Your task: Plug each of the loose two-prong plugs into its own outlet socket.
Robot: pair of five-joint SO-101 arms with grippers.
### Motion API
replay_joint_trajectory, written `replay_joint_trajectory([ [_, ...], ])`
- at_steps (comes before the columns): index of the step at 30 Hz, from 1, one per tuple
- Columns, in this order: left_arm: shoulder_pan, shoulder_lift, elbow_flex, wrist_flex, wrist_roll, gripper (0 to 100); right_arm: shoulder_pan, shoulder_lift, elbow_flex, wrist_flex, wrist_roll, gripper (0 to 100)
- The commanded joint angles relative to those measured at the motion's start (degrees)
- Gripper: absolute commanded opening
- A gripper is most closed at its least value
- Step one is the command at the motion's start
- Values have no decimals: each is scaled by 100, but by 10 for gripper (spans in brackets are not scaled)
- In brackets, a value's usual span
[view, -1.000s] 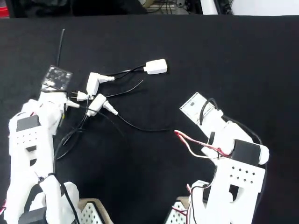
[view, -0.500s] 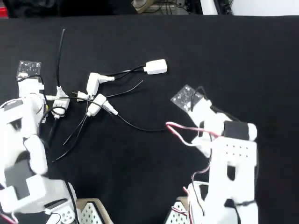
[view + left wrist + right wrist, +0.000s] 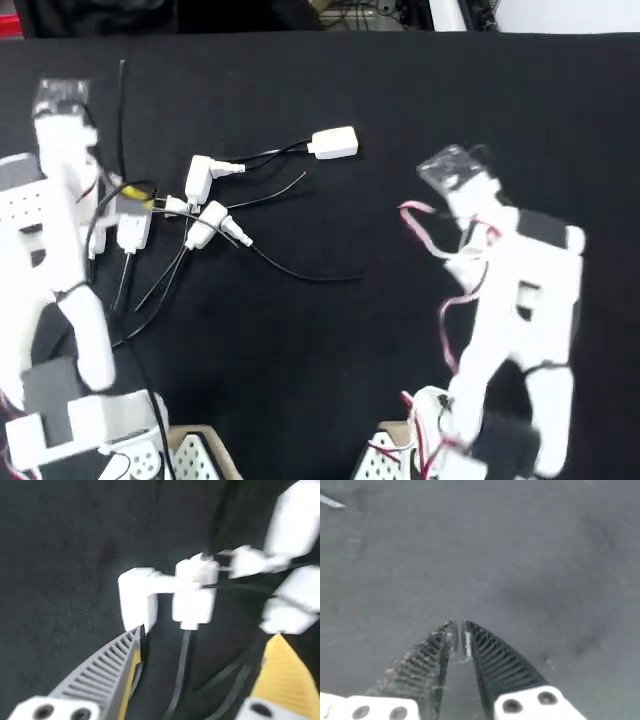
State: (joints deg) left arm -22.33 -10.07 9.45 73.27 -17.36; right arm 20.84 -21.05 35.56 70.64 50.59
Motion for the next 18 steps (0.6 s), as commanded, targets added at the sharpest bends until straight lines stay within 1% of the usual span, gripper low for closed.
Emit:
replay_joint_trajectory([
  [1, 1033, -624, -1095, 492, 299, 373, 545, 901, -840, -141, -9, 19],
  [3, 1903, -527, -1262, 114, 149, 373, 738, 1508, -1191, -158, 0, 19],
  [5, 2633, -176, -1253, -686, -492, 373, 870, 2070, -1464, -158, 9, 18],
  [6, 2862, 88, -1270, -1020, -853, 373, 932, 2316, -1578, -158, 9, 16],
  [8, 3266, 668, -1332, -1424, -1705, 374, 1064, 2712, -1780, -158, 70, 15],
  [10, 3530, 1196, -1473, -1530, -2462, 374, 1231, 2932, -1886, -158, 255, 15],
  [12, 3662, 1688, -1657, -1609, -2945, 374, 1389, 2993, -1877, -237, 396, 15],
  [14, 3758, 2119, -1851, -1741, -3200, 374, 1547, 3002, -1815, -422, 448, 15],
  [15, 3802, 2303, -1938, -1829, -3200, 374, 1609, 3002, -1771, -536, 448, 15],
  [17, 3837, 2576, -2044, -2101, -2954, 374, 1662, 3011, -1648, -765, 457, 15],
  [18, 3837, 2637, -2062, -2233, -2593, 373, 1688, 3029, -1587, -870, 492, 15],
])
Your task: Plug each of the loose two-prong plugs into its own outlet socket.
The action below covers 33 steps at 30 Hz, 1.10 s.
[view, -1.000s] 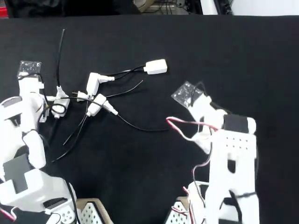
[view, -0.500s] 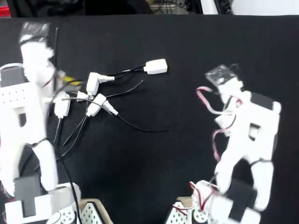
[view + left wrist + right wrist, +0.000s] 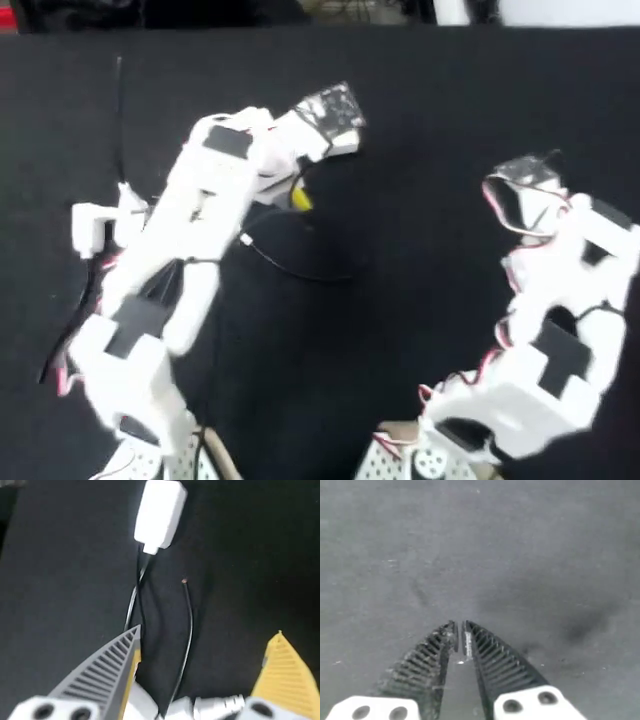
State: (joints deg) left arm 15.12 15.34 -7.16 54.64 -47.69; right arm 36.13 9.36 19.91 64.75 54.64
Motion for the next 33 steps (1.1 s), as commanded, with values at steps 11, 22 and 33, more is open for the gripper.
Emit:
replay_joint_trajectory([
  [11, 479, -440, 857, -703, 3947, 373, -1196, -4, 242, -1890, -352, 16],
  [22, -110, -5530, 3574, 97, 3349, 166, -3191, 92, -1182, -3182, -1626, 25],
  [33, -3846, -10585, 7424, 97, 3297, 154, -3842, 3837, -5578, -2936, -2716, 232],
])
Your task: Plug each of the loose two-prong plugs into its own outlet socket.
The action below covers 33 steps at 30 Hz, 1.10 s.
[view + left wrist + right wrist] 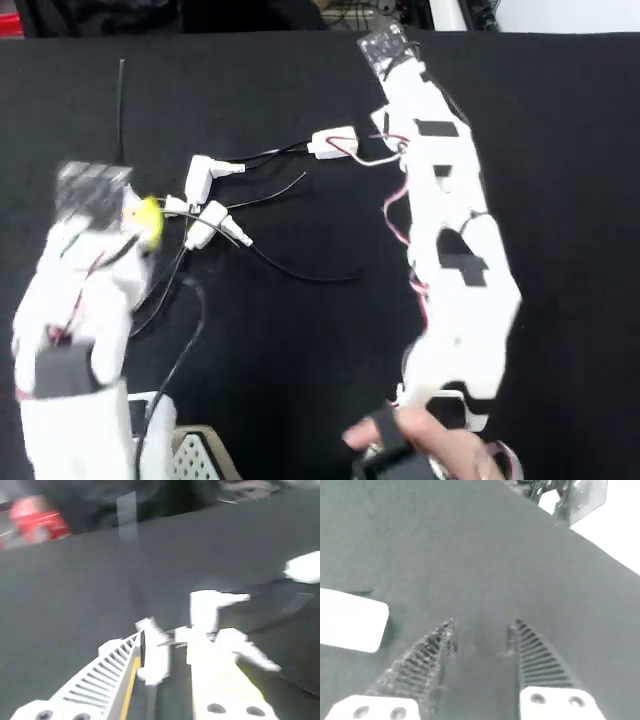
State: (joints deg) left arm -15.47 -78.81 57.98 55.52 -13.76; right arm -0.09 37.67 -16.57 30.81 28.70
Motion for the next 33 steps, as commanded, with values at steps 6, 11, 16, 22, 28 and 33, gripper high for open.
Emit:
replay_joint_trajectory([
  [6, -1147, -2646, 2853, 26, -747, 152, -422, 3741, -6422, 1749, -149, 201],
  [11, -1130, -2426, 3327, 9, -949, 152, -668, 5015, -7829, 1433, -149, 11],
  [16, -1095, -2567, 3723, 9, -949, 149, -677, 4813, -7820, 1987, -879, 15],
  [22, -514, -2567, 3934, 26, -1169, 149, -677, 4769, -7820, 2505, -1301, 15],
  [28, -418, -2567, 3934, 62, -1609, 149, -695, 4796, -7820, 3516, -1468, 14],
  [33, -400, -2567, 3934, 62, -1626, 148, -703, 4541, -7908, 4888, -1582, 14],
])
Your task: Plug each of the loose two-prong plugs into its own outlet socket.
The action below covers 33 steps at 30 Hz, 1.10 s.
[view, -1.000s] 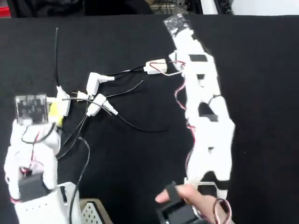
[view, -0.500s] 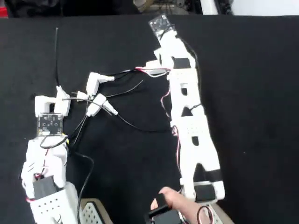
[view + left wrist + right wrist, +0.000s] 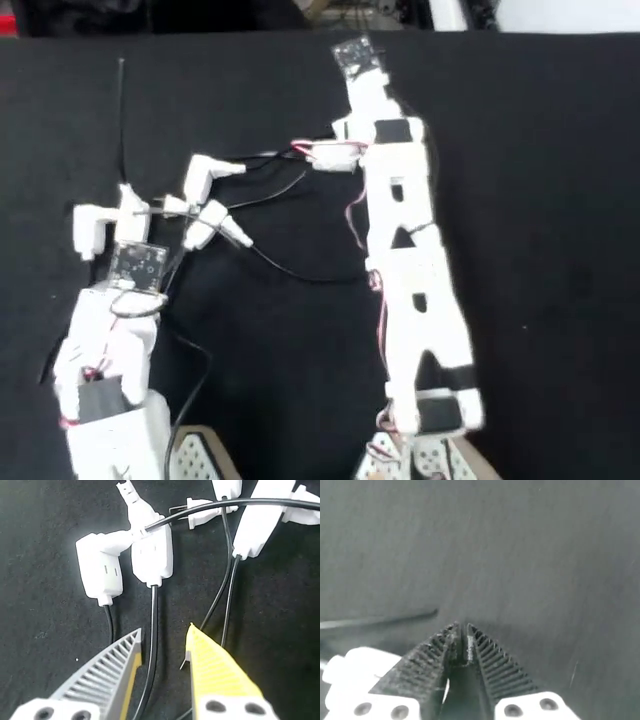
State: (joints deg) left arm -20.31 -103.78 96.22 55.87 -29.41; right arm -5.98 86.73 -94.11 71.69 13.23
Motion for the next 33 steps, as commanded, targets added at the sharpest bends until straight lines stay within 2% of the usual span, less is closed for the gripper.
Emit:
replay_joint_trajectory([
  [1, 92, -70, 110, 26, -62, 148, -123, -470, -145, 1134, -26, 14],
  [4, 92, -70, 110, 26, -70, 148, -185, -796, -154, 2259, 431, 15],
  [6, 92, -70, 110, 26, -70, 148, -334, -963, -127, 3007, 1081, 14],
  [12, 101, -70, 110, 167, -88, 148, -853, -1147, 602, 2971, 1829, 11],
  [17, 92, -70, 110, 176, -264, 148, -1090, -1727, 1499, 2971, 1846, 11],
  [21, 92, -70, 110, 185, -387, 148, -1178, -2668, 2862, 2971, 1916, 11],
  [24, 101, -70, 110, 185, -387, 148, -1442, -3662, 4338, 2954, 2233, 11],
  [28, 101, -70, 110, 185, -387, 148, -1881, -5191, 5982, 2180, 2286, 11],
  [33, 101, -70, 110, 281, -396, 148, -2075, -6448, 7530, 360, 1705, 16],
])
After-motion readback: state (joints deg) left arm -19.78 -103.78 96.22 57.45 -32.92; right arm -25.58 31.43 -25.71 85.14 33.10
